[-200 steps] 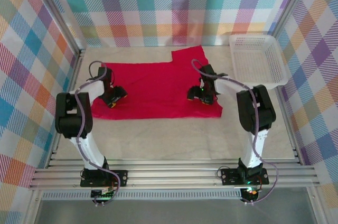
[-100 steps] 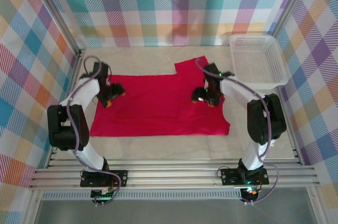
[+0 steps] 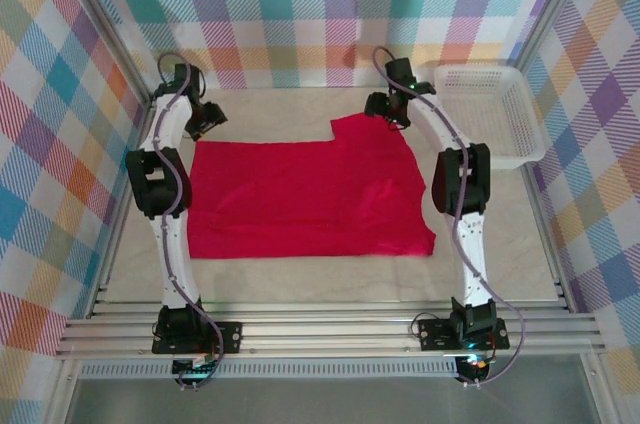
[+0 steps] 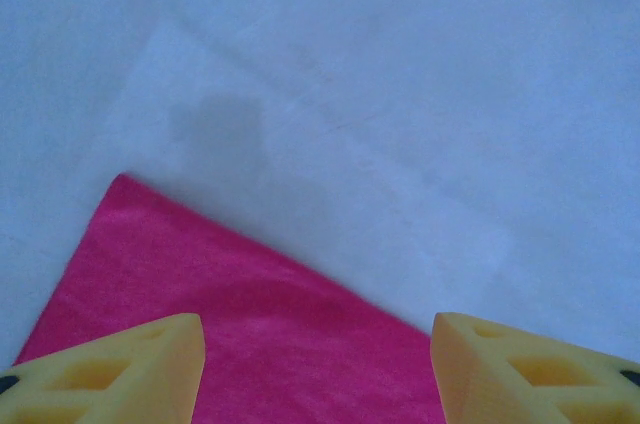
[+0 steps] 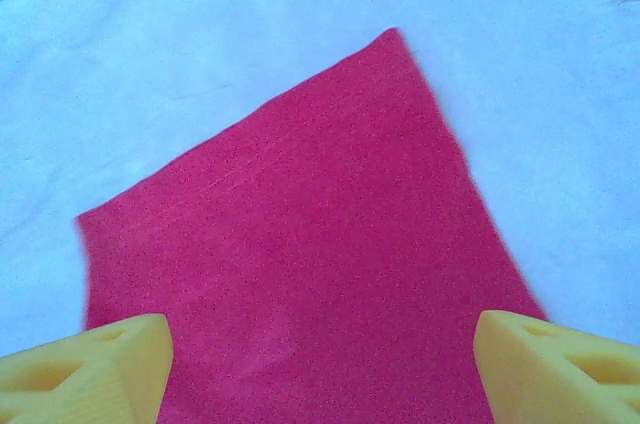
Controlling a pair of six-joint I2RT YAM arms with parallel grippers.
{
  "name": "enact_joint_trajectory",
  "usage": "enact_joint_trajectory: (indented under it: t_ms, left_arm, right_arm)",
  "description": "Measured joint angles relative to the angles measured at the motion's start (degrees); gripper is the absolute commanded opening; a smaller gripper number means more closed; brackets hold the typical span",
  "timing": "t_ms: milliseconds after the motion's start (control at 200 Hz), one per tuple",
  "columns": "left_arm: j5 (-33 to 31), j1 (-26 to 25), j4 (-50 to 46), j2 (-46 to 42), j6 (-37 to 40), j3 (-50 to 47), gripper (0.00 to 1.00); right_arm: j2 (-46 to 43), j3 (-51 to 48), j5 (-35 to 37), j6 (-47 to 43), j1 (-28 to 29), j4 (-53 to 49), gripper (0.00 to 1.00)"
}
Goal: Fold the inside-out t-shirt
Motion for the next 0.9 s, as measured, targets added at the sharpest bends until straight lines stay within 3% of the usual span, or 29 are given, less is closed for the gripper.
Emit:
enact_joint_trajectory:
  t_ms: [360, 525, 630, 765, 900]
  left_arm:
    - [-3.0, 1.9, -0.4, 4.5, 0.8, 0.1, 0.61]
    - [-3.8, 1.9, 0.3, 5.9, 1.2, 0.9, 0.51]
    - [-4.1, 1.9, 0.4, 6.4, 1.4, 1.2, 0.46]
    - [-4.4, 1.9, 0.4, 6.7, 1.5, 1.6, 0.2]
    - [-4.4, 1.9, -0.3, 7.8, 1.7, 3.9, 0.19]
  right_arm:
    - [14.7, 13.6, -2.9, -0.5, -3.4, -0.3, 0.81]
    - [17.3, 18.7, -8.7, -0.4, -3.8, 0.9, 0.77]
    - [18.8, 19.4, -12.9, 0.0, -3.8, 2.4, 0.63]
    - [19.6, 19.6, -17.4, 1.1, -3.8, 4.0, 0.31]
    - [20.3, 19.6, -18.9, 1.6, -3.8, 4.5, 0.09]
